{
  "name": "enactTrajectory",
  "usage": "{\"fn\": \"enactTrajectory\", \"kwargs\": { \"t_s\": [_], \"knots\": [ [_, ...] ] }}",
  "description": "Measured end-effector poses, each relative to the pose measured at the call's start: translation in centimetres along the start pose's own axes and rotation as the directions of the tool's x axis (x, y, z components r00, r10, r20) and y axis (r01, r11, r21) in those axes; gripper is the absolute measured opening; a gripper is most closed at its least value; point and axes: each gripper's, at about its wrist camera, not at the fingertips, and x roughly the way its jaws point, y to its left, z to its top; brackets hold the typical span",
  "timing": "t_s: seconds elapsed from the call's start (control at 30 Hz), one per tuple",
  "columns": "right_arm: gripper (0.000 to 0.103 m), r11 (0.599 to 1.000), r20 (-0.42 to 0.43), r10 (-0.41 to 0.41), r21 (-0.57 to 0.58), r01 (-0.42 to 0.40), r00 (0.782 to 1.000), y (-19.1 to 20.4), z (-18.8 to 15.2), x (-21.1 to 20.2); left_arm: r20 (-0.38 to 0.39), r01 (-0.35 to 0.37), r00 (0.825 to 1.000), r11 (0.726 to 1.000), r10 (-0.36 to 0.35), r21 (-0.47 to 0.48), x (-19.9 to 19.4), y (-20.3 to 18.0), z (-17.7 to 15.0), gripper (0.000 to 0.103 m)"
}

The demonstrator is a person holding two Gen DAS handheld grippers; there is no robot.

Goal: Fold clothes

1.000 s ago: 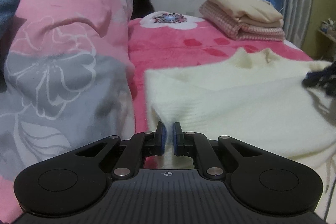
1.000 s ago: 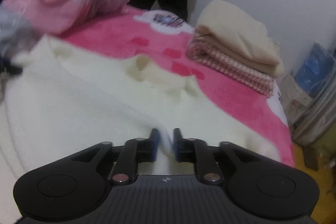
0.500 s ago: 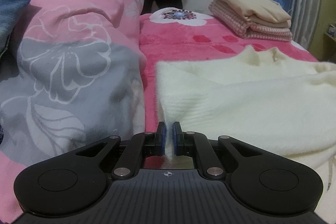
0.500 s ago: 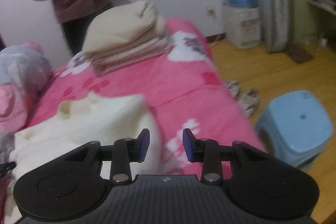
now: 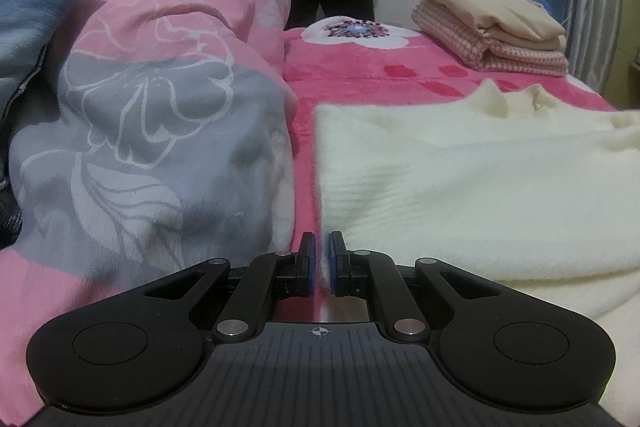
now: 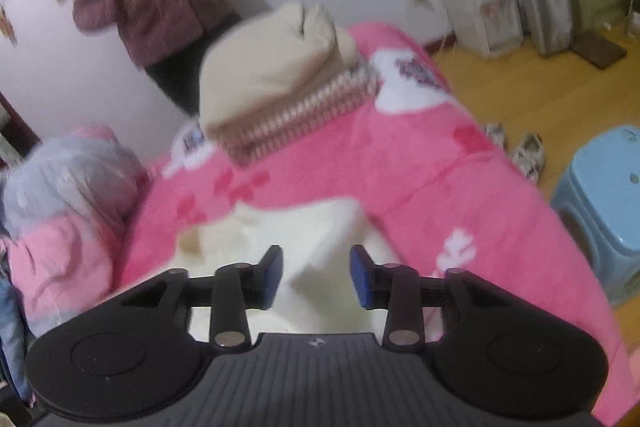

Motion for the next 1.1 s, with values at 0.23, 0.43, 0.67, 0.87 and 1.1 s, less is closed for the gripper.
{"fn": "enactTrajectory", "kwargs": {
  "t_s": [0.23,0.43,0.67,0.87,1.1],
  "knots": [
    [0.011,0.997,0.032,-0.010,0.074,0.007,0.999,0.2,1.0,2.2,-0.014,0.001,1.000,1.000,-0.001,-0.019,0.0,0.8,-0.4,0.006],
    [0.016,0.962,0.044,-0.034,0.273,0.020,0.998,-3.9,0.9,5.5,-0.048,-0.011,0.999,1.000,0.009,-0.028,0.3,1.3,-0.7,0.000],
    [0.040,0.914,0.178,0.016,0.396,-0.086,0.984,-7.9,0.0,-0.2,-0.012,0.017,1.000,0.995,-0.019,-0.099,-1.0,2.3,-0.4,0.001],
    [0.033,0.989,-0.003,-0.018,-0.150,0.017,1.000,-1.2,-2.1,-4.2,0.152,0.035,0.988,0.996,-0.023,-0.078,-4.4,1.3,1.0,0.001],
    [0.031,0.806,-0.101,-0.209,-0.582,0.113,0.973,1.9,-8.6,-1.7,-0.016,0.096,0.995,0.990,-0.095,0.100,-0.8,-3.7,0.1,0.002]
  ]
}}
